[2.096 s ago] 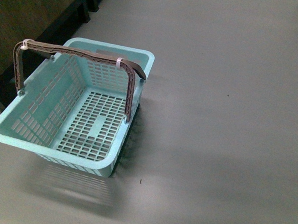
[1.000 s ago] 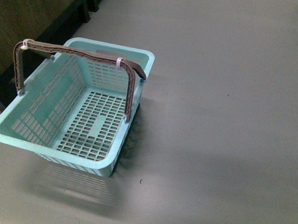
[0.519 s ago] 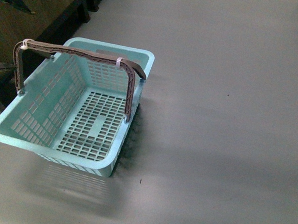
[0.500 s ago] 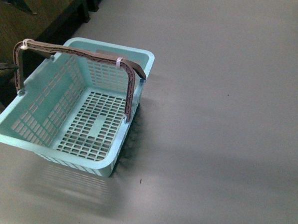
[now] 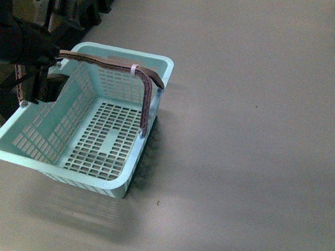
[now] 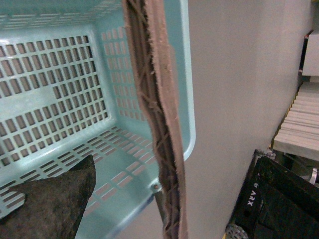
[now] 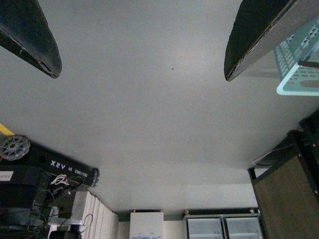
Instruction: Pick mango and avocado into basket
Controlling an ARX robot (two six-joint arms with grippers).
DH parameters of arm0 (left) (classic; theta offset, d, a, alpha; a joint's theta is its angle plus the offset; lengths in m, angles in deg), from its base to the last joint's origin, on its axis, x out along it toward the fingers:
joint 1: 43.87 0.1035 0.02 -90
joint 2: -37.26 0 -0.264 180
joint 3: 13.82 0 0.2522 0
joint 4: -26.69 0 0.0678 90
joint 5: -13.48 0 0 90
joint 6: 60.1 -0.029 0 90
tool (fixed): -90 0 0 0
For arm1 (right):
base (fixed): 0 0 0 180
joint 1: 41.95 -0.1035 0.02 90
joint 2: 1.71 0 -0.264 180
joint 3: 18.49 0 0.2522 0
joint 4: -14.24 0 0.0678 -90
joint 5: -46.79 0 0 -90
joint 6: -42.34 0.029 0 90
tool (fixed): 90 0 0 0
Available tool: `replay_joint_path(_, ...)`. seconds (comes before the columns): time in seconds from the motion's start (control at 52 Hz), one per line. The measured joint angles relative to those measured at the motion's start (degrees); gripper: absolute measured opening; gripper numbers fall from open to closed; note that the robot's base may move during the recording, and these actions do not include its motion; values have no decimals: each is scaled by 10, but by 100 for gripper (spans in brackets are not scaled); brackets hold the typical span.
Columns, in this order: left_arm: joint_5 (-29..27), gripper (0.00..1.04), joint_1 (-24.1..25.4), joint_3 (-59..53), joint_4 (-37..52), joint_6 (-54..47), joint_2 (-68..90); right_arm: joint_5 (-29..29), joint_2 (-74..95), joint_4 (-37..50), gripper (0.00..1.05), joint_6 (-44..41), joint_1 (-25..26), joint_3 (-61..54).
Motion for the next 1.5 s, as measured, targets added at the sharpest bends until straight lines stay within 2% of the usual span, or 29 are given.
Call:
replay_joint_path(0.25,-22,97,-23,90,-21,19,70,0,0,0,96,0,0,0)
replay_joint_path(0.558,-37,96,-42,147,-33,30,119,0,0,0,96,0,0,0)
replay_joint_path(0.673,-40,80,-45,152,-42,33,123,0,0,0,96,0,0,0)
replay_joint_path(0.788,-46,57,-47,158,-59,34,131,0,0,0,96,0,0,0)
replay_joint_path(0.885,-47,44,-47,160,-62,36,134,0,0,0,96,0,0,0)
replay_joint_path(0.962,-47,26,-47,164,-65,39,136,0,0,0,96,0,0,0)
replay_joint_path(1.115,-44,6,-46,164,-65,65,136,0,0,0,96,0,0,0)
replay_joint_path(1.5,-13,5,-46,49,-54,91,-9,0,0,0,96,0,0,0)
